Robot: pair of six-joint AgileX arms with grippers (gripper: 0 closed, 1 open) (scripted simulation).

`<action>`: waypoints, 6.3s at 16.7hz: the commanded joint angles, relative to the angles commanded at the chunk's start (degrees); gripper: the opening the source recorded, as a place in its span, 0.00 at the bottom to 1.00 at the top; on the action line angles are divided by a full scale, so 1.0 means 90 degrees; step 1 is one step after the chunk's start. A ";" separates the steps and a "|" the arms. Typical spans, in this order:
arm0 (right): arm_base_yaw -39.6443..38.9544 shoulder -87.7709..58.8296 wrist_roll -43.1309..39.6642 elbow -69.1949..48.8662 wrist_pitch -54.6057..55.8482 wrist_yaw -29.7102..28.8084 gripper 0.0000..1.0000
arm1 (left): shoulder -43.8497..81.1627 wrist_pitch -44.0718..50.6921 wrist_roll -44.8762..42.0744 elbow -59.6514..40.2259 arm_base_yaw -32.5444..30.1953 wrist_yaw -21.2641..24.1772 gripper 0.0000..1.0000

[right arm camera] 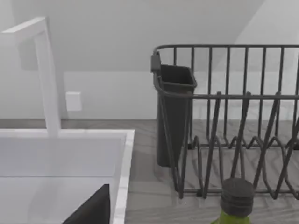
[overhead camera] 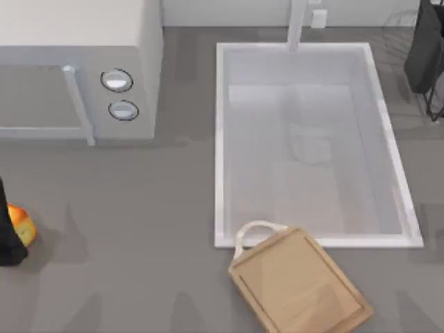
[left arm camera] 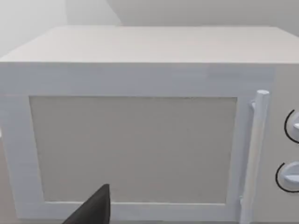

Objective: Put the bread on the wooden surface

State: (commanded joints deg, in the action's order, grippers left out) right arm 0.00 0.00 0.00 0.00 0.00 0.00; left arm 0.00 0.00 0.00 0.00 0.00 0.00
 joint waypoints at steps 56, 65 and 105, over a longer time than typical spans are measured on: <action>0.0000 0.0000 0.0000 0.0000 0.0000 0.0000 1.00 | 1.1589 0.4668 -0.3775 -0.6255 0.0415 0.0007 0.25; 0.0000 0.0000 0.0000 0.0000 0.0000 0.0000 1.00 | 1.1589 0.4668 -0.3775 -0.6255 0.0415 0.0007 0.00; 0.0000 0.0000 0.0000 0.0000 0.0000 0.0000 1.00 | 1.3411 0.7634 0.5385 -1.0686 -0.5739 0.0551 0.00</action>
State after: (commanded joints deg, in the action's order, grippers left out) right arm 0.00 0.00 0.00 0.00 0.00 0.00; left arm 120.70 68.71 48.46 -96.17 -51.65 4.96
